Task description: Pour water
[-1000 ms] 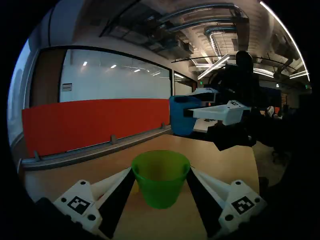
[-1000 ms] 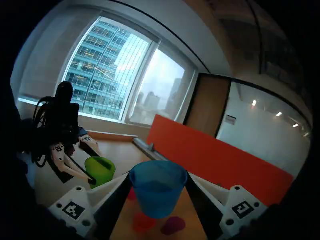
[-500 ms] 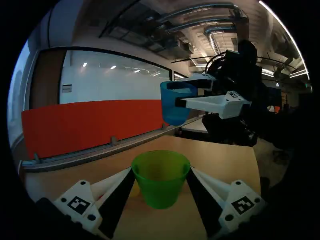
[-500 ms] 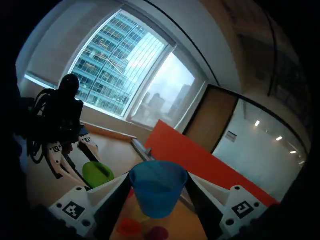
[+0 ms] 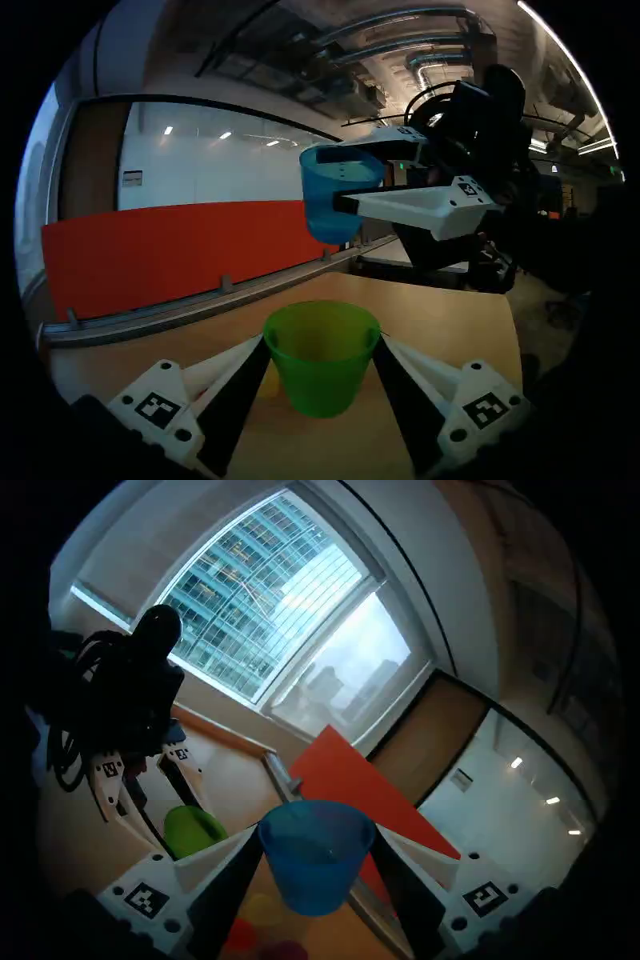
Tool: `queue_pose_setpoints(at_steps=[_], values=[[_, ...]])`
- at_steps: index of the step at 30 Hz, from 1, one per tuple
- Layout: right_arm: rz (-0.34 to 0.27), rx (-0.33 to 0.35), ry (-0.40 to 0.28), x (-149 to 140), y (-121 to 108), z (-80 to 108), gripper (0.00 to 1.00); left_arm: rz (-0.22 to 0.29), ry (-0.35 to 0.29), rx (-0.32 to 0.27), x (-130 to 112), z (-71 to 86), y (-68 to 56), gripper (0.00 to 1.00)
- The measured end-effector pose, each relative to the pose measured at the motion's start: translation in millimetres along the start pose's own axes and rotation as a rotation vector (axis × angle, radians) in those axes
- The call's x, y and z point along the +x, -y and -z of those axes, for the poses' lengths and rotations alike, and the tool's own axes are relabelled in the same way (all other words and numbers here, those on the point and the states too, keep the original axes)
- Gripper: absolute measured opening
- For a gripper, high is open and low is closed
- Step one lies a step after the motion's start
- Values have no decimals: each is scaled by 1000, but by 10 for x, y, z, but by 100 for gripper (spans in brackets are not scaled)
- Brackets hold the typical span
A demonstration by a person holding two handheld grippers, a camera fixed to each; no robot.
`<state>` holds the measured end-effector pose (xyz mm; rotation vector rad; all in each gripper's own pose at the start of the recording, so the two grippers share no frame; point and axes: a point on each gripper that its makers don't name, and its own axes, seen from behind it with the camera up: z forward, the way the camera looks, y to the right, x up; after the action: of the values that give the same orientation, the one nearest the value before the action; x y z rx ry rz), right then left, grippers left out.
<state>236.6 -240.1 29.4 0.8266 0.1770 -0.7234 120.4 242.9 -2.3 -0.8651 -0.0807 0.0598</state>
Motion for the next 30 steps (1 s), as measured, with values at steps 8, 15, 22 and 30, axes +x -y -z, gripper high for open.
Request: queue_pose_setpoints(at_steps=[8,15,22,30], values=[[94,6,5,56,-27,-90,92,-5,-2,-8,34,-29,-25,87],[164,-4,8,88,-116,-144,92,-14,-3,-15,72,-43,-62,87],[239,-12,15,97,-164,-185,92,-18,-3,-23,101,-63,-96,87],[306,-16,23,111,-185,-221,92,-17,-7,-28,98,-83,-113,87]])
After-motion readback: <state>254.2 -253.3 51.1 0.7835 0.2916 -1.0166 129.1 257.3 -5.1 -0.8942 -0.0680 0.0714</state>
